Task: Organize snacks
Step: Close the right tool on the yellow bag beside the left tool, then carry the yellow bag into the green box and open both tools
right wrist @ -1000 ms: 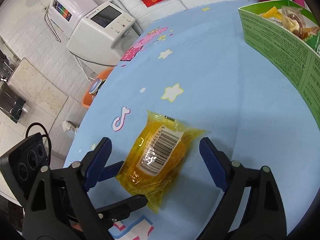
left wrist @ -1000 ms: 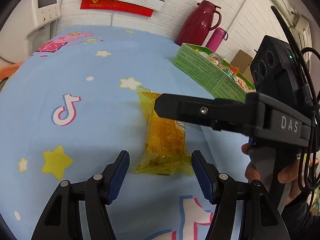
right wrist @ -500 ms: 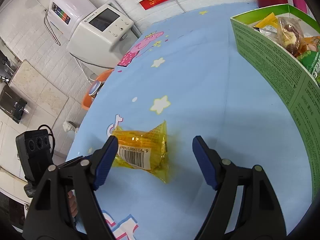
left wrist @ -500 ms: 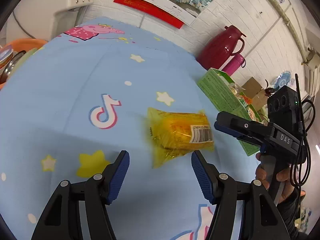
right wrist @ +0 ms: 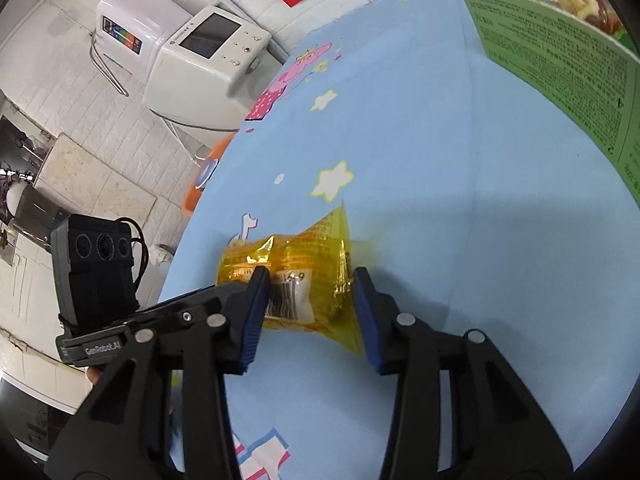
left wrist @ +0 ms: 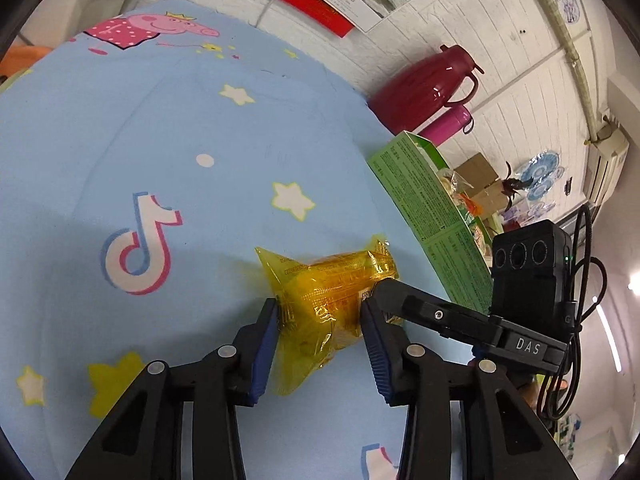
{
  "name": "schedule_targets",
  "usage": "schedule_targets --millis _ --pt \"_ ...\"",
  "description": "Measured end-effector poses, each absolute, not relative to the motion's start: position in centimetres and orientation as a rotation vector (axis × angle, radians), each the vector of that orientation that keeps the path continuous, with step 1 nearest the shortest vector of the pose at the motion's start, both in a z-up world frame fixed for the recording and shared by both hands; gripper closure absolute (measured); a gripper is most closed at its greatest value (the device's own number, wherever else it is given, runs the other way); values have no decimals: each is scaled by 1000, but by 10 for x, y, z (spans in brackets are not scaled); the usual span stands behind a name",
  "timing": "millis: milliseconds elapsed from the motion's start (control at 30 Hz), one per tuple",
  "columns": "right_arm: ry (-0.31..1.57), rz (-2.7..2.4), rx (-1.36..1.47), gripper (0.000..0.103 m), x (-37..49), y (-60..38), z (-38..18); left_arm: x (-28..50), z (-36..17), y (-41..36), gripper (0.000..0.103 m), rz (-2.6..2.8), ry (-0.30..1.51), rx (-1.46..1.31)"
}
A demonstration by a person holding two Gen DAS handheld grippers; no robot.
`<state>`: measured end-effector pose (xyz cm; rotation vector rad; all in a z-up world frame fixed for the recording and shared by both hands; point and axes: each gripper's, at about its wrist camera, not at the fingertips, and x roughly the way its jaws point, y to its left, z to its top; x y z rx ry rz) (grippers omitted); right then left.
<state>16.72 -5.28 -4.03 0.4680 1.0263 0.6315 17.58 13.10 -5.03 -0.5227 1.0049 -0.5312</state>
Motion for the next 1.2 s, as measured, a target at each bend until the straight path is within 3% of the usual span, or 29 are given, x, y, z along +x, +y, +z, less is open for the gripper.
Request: schedule_targets --millis 267,633,867,1133,1200 --pt "872 603 474 59 148 -83 6 172 -7 103 62 -582 936 -466" --pt "671 478 574 59 138 -189 53 207 61 -3 62 -732 845 -308" --pt "620 385 634 59 165 -248 61 252 77 -76 62 -802 835 -237" --pt "647 290 668 57 219 -287 40 309 59 -120 57 -759 873 -220" --pt "640 256 667 30 221 -296 34 317 52 -127 47 -706 881 -188"
